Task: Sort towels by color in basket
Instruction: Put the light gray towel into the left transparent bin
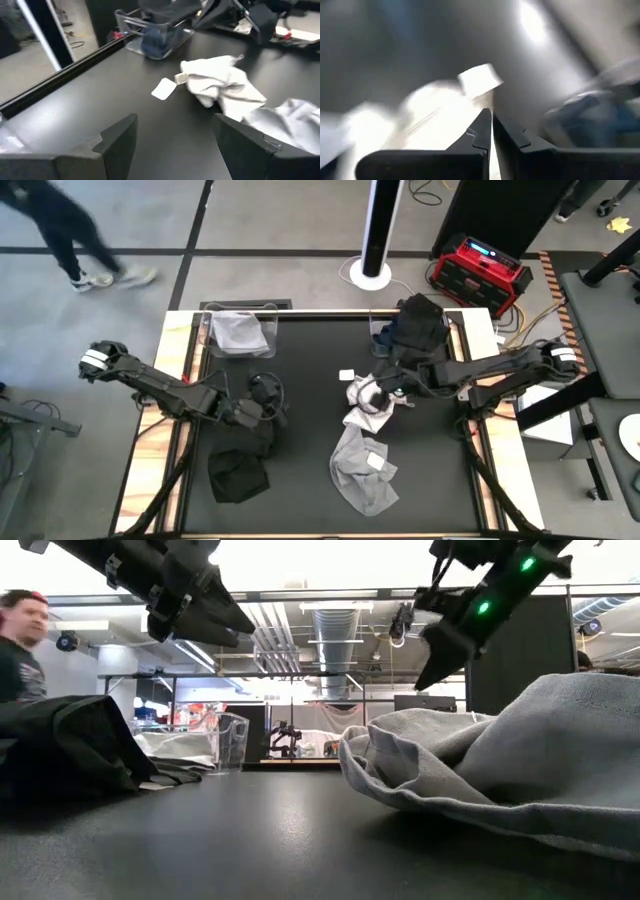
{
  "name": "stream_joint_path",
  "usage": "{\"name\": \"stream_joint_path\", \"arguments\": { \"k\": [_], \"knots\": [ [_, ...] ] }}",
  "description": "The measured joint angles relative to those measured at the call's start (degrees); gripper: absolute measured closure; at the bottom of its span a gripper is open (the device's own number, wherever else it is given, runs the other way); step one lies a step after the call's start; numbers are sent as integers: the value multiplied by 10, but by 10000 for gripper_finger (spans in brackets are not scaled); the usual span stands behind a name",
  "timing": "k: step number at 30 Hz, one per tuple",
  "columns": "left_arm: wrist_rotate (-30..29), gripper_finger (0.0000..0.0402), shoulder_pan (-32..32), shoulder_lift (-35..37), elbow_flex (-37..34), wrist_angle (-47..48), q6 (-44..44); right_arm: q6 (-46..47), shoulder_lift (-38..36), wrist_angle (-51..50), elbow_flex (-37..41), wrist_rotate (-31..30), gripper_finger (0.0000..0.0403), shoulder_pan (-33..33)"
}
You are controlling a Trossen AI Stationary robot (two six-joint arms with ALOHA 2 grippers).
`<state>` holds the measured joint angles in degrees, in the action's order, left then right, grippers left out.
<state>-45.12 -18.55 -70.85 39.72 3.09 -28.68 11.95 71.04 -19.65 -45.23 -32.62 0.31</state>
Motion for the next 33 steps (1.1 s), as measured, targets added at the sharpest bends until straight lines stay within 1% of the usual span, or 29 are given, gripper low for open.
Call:
{"name": "stream_joint_path", "arguments": {
  "k": [2,4,5,6,7,9,13,18,20,22,25,27,30,33],
  "knots": [
    [36,157,0,0,0,-10,17,14,-23,-36,-2,73,394,11],
    [90,157,0,-3,0,-19,40,6,-43,-64,2,178,394,26],
    [111,157,0,-4,0,-21,51,5,-50,-78,6,221,394,38],
    [122,157,-1,-4,0,-22,62,8,-56,-88,10,245,394,50],
    [126,157,-2,-4,0,-26,70,16,-60,-93,13,252,394,62],
    [127,157,-2,-3,0,-36,84,30,-66,-99,17,249,394,80],
    [126,157,-2,-2,0,-41,117,57,-61,-101,18,221,394,101],
    [126,157,-2,6,0,-35,134,61,-39,-98,19,159,387,100],
    [126,157,-2,11,11,-6,131,52,-32,-99,19,145,379,101],
    [126,157,-2,16,28,42,120,41,-28,-100,16,131,367,101],
    [123,157,-2,16,60,112,103,35,-27,-100,8,126,343,100],
    [113,157,-2,14,79,151,101,41,-27,-100,7,118,324,101],
    [95,157,-2,12,99,199,100,46,-26,-101,7,111,294,101],
    [70,157,-1,12,105,214,100,54,-25,-102,7,110,264,101]
  ]
}}
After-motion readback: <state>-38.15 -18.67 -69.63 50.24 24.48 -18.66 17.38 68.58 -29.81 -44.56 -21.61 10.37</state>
